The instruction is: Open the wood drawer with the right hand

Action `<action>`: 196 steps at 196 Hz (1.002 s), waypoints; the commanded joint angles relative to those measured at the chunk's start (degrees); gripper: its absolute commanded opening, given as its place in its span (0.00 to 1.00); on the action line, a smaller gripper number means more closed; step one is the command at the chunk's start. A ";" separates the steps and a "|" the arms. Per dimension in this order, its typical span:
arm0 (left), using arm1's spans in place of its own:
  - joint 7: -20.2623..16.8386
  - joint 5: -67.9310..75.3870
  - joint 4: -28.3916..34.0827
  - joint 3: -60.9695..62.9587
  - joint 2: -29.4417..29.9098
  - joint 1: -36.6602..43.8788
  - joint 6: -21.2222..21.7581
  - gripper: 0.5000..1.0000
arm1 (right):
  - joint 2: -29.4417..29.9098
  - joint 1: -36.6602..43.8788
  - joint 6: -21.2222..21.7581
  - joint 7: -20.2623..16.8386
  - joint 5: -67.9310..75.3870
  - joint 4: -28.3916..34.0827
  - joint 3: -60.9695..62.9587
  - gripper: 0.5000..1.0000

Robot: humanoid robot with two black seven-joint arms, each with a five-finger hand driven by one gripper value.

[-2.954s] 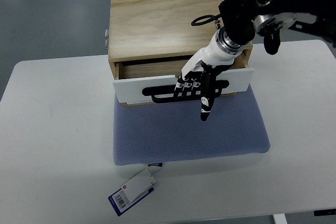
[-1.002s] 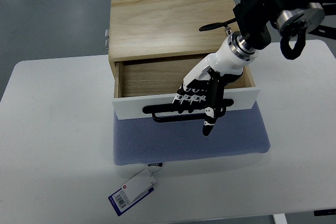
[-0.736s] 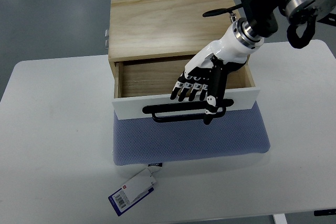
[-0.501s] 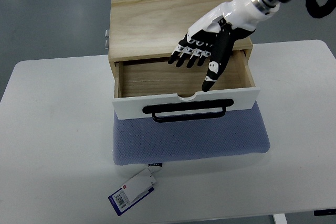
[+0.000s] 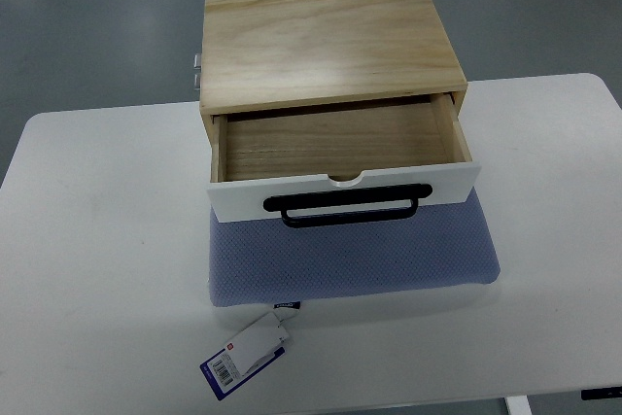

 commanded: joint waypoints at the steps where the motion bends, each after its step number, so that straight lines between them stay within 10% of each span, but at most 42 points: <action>1: 0.00 -0.02 0.09 -0.09 0.00 0.00 -0.01 1.00 | 3.24 -6.11 -2.96 4.99 0.07 -7.03 9.53 0.89; 80: 0.00 -0.02 0.00 -0.09 0.00 0.00 -0.01 1.00 | 15.54 -24.30 -9.90 27.66 1.65 -22.67 35.89 0.89; 196: 0.00 -0.02 0.00 -0.09 0.00 0.00 -0.09 1.00 | 26.88 -33.62 -9.82 32.15 4.20 -27.33 46.97 0.89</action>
